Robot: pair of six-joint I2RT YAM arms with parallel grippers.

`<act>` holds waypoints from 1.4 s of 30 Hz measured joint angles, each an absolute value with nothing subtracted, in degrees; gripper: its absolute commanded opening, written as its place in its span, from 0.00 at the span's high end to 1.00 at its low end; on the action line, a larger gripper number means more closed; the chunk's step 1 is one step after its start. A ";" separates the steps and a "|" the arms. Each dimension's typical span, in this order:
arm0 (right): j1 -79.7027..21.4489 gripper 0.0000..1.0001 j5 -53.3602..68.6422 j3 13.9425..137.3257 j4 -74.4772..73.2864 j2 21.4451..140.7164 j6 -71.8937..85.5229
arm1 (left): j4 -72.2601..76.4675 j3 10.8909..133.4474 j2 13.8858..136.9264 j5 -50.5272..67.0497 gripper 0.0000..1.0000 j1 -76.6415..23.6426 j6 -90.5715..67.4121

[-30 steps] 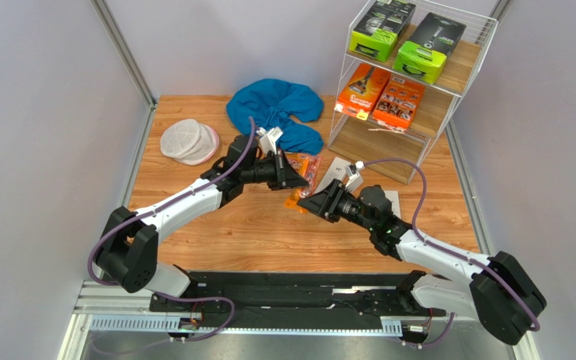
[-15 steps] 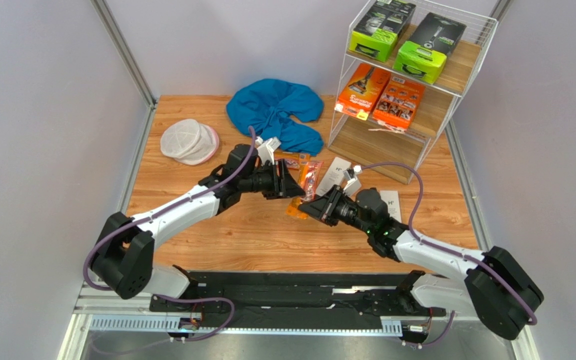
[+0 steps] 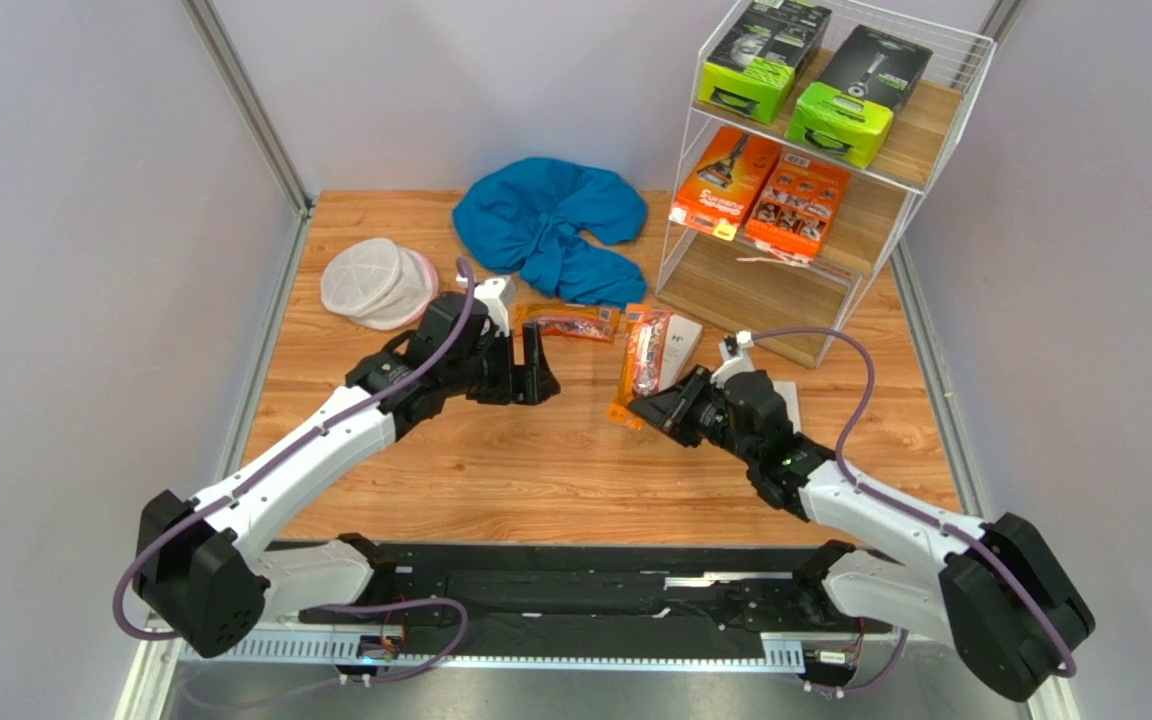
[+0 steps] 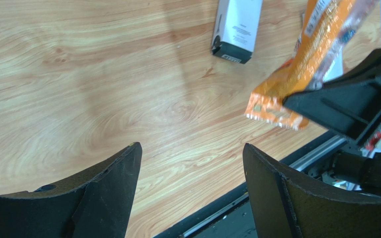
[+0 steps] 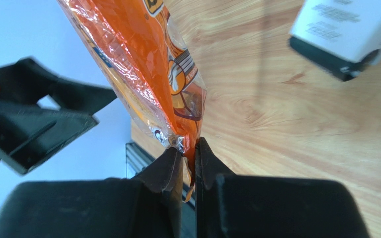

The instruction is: Place and organize the shaving razors onto the shelf

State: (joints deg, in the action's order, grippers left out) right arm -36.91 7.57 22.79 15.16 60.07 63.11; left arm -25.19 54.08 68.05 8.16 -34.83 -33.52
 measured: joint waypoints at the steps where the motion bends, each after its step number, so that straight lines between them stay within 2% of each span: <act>1: -36.05 1.00 7.68 22.79 15.25 61.14 63.11 | -26.17 54.08 67.64 7.53 0.17 -34.76 -33.08; 10: -26.46 1.00 13.10 23.81 22.61 72.84 64.23 | -29.15 53.60 64.31 6.52 0.18 -34.59 -31.55; 22: -19.49 1.00 21.02 36.56 28.51 85.71 66.50 | -31.07 50.33 61.63 6.35 0.18 -34.35 -30.72; 42: -12.47 0.95 25.26 38.50 35.99 96.40 72.62 | -31.94 47.72 59.99 6.46 0.18 -34.09 -30.50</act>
State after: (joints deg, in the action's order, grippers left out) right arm -12.47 25.26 38.50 35.99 96.40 72.62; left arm -31.94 47.72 59.99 6.46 -34.09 -30.50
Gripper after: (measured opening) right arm 0.105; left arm 0.825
